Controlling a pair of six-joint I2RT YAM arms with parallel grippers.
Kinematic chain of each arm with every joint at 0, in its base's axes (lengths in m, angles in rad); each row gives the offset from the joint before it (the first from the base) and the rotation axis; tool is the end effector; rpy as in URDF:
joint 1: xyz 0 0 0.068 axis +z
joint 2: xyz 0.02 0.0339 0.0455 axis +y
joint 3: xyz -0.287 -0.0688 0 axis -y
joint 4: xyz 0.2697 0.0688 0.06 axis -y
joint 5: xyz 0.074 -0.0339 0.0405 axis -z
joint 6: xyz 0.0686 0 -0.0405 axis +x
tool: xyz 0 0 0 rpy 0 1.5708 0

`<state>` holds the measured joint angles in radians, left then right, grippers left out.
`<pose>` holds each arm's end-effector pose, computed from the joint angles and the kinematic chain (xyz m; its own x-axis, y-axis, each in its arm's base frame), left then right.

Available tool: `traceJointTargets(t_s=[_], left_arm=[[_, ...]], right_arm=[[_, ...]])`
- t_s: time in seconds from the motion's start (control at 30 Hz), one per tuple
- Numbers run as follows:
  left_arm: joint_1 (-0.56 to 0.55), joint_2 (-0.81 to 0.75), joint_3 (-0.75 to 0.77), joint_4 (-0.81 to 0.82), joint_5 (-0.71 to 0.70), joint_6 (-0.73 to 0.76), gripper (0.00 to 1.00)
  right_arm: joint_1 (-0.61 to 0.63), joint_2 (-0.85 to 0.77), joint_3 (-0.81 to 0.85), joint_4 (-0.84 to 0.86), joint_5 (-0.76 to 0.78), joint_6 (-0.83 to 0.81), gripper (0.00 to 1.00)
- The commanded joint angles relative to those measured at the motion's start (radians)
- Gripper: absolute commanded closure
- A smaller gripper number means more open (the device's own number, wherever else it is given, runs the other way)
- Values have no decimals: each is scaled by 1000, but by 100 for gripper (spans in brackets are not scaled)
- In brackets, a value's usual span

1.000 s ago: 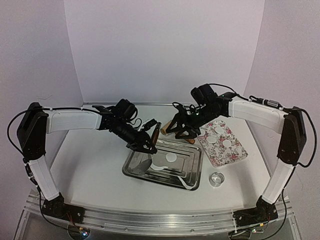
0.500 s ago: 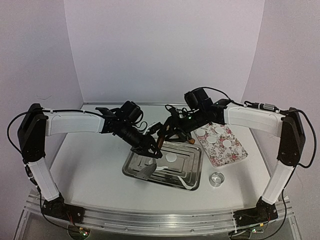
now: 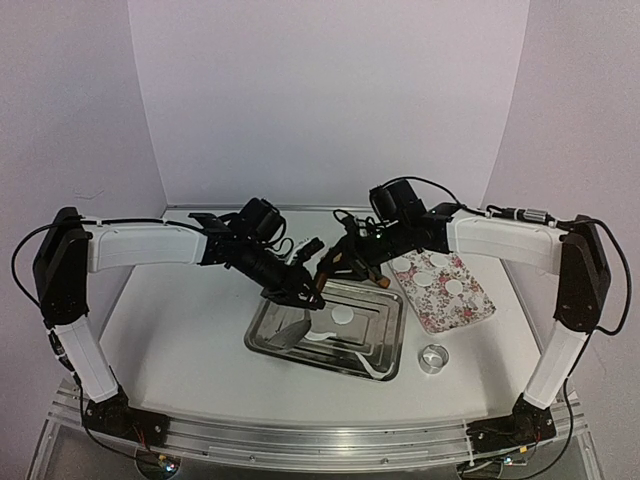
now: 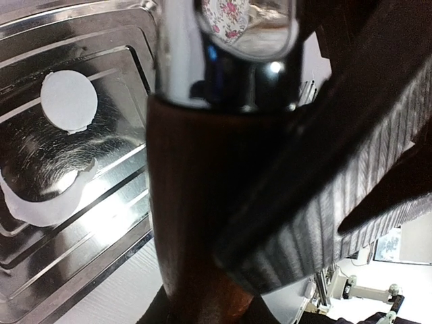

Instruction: Roll out the dumpling wrappers from the dough

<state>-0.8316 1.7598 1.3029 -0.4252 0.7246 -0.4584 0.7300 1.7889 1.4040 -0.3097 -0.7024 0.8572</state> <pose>0.2508 -0.3426 0.2335 -0.8369 0.4262 -0.3435 0.5205 0.4257 -0.7402 0.3070 0.3342 0.2672 -0.9767 -0.0996 -0.1903 -0.2147 0.4783 0.8515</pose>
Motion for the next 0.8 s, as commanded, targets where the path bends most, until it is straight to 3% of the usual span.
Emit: traceJointTargets(t_s=[0.0, 0.1, 0.2, 0.33, 0.47, 0.67, 0.77], left_arm=[[-4, -82, 38, 56, -80, -50, 66], [-4, -101, 45, 51, -202, -121, 25], [-3, -132, 67, 48, -303, -180, 8], [9, -175, 90, 60, -369, -263, 1], [83, -237, 8, 35, -410, -456, 1], [156, -396, -341, 427, -270, -737, 1], [157, -381, -384, 513, -188, -796, 1]], right_arm=[[5, -28, -14, 32, 112, 47, 100], [-1, -81, -31, 30, 213, 53, 100], [-11, -136, -52, 14, 336, 40, 100], [-25, -206, -63, -18, 450, 5, 100], [-45, -259, -57, -22, 510, -17, 100], [-64, -317, -32, 13, 522, -29, 100], [-64, -336, -28, 76, 500, -29, 100]])
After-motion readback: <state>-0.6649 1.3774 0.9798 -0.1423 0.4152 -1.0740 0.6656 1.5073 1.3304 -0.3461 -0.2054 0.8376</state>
